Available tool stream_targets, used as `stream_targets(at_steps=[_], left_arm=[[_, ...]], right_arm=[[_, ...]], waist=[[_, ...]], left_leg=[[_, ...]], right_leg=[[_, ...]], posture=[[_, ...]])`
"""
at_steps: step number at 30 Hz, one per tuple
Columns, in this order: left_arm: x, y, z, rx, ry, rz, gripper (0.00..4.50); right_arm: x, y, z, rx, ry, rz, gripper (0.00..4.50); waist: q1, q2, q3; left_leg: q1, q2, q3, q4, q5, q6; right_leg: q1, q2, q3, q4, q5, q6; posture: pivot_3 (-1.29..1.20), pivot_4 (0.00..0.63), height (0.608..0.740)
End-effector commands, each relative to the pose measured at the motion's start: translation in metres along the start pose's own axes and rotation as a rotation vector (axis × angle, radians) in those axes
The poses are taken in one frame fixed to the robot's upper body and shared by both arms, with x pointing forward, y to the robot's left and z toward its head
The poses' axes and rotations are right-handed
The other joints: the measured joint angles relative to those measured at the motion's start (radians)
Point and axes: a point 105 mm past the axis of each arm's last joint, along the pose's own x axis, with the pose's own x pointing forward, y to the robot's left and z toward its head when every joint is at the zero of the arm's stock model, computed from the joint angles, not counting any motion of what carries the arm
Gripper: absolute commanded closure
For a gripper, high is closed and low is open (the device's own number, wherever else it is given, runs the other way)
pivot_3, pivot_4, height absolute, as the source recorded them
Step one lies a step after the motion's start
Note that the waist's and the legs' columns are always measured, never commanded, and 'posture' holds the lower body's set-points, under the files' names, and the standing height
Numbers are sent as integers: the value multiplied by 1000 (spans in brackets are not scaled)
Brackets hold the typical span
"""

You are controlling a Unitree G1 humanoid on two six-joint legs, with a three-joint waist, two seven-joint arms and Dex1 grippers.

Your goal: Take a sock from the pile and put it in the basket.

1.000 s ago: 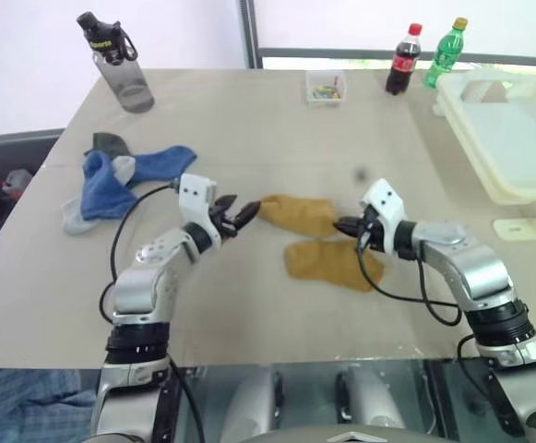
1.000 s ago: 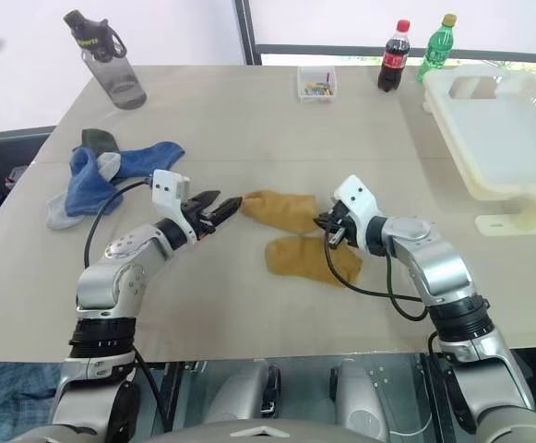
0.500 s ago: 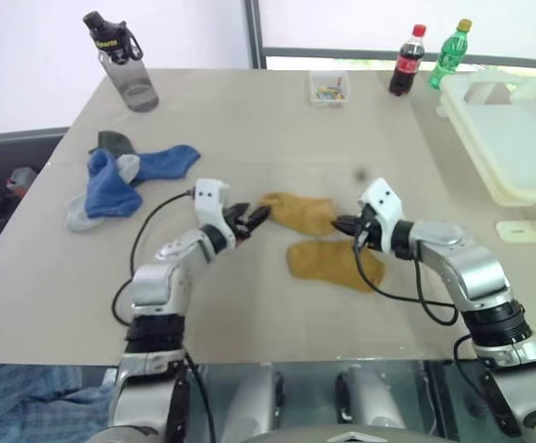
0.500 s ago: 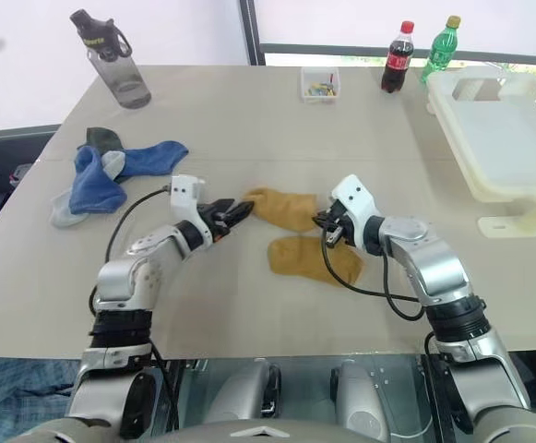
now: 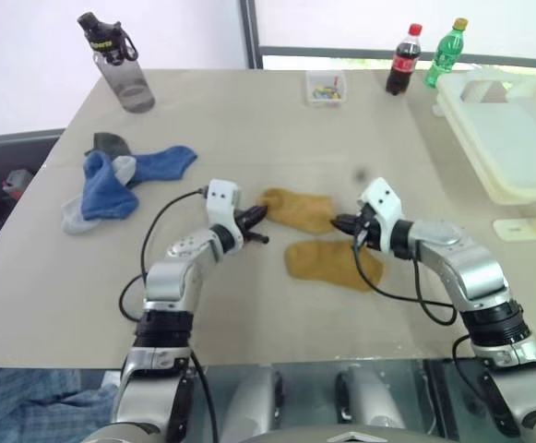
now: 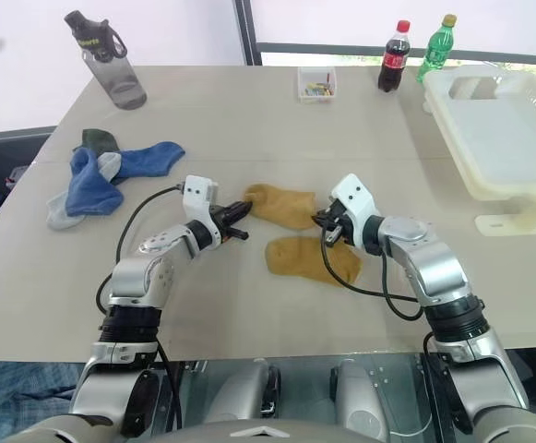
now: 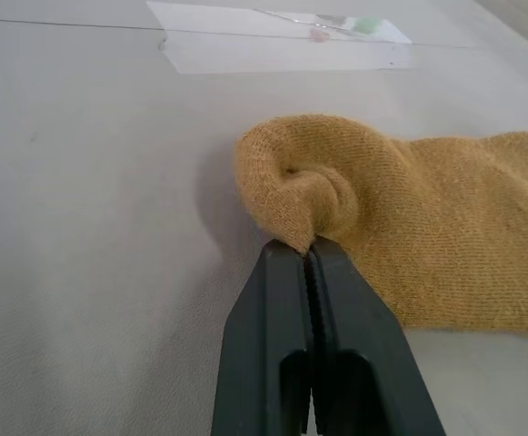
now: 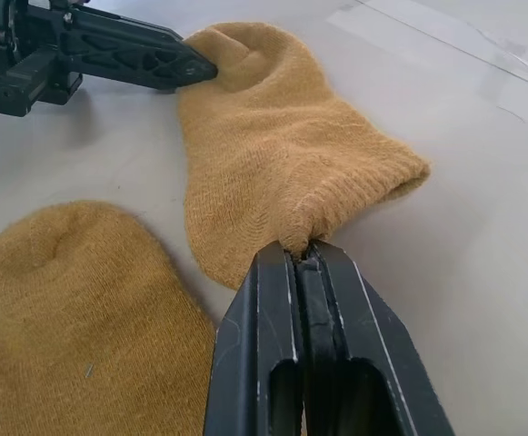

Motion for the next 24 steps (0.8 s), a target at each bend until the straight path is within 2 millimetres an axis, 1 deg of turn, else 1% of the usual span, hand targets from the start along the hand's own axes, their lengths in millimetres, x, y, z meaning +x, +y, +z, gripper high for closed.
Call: stream_targets(at_steps=[1, 5, 7, 9, 10, 12, 13, 15, 20, 24], left_arm=[[-17, -12, 26, -39, -97, -39, 4455], [-30, -41, 33, -200, -147, -120, 4455], [-39, -63, 29, -279, -137, -192, 4455], [-52, -84, 16, -323, -81, -259, 4455], [-57, -90, 9, -338, -53, -268, 4455], [-64, -94, -5, -366, 6, -259, 4455], [-67, -95, -11, -372, 31, -253, 4455], [-71, -98, -17, -388, 62, -250, 4455], [-76, -101, -20, -404, 93, -243, 4455], [-80, -100, -24, -404, 117, -224, 4455]], right_arm=[[-22, -6, 27, -37, -90, -27, 4500], [-47, 1, 41, -26, -122, -5, 4500], [-62, 7, 41, -24, -107, 7, 4500], [-77, 13, 38, -17, -74, 14, 4500], [-81, 16, 36, -13, -58, 18, 4500], [-86, 22, 32, 1, -28, 23, 4500], [-88, 25, 30, 9, -16, 26, 4500], [-89, 32, 25, 25, 7, 39, 4500], [-86, 42, 15, 61, 38, 53, 4500], [-83, 46, 9, 80, 58, 57, 4500]], waist=[[0, 0, 0], [6, 0, 0], [10, -1, 0], [8, -1, 0], [7, -1, 0], [1, -1, 0], [0, -1, 0], [0, -1, 0], [4, -1, 0], [4, -1, 0]], left_leg=[[0, 0, 0, 0, 0, 0], [-1, 1, -1, 0, 0, 0], [-1, 1, -2, 0, 0, 0], [-1, 1, -2, 0, 0, 0], [-1, 1, -2, 0, 0, 0], [-1, 1, -2, 0, 0, 1], [0, 1, -1, 0, -2, 4], [2, 1, -2, 0, -3, 5], [11, 1, -2, -1, -3, 5], [15, 1, -2, -1, -3, 5]], right_leg=[[0, 0, 0, 0, 0, 0], [0, -1, 0, 0, 0, 0], [0, -1, 0, 0, 0, 0], [1, -1, 2, -1, 0, 0], [1, -1, 3, -1, 0, 0], [1, -1, 3, -1, 0, 0], [1, -1, 3, 0, 0, 0], [2, 0, 3, 2, 0, 0], [13, 0, 0, 0, 0, 0], [16, 0, -1, -1, 0, -1]], posture=[[0, 150, 740], [0, 150, 740], [0, 150, 740], [0, 150, 740], [0, 150, 740], [0, 150, 740], [0, 150, 740], [0, 150, 740], [0, 150, 740], [0, 150, 740]])
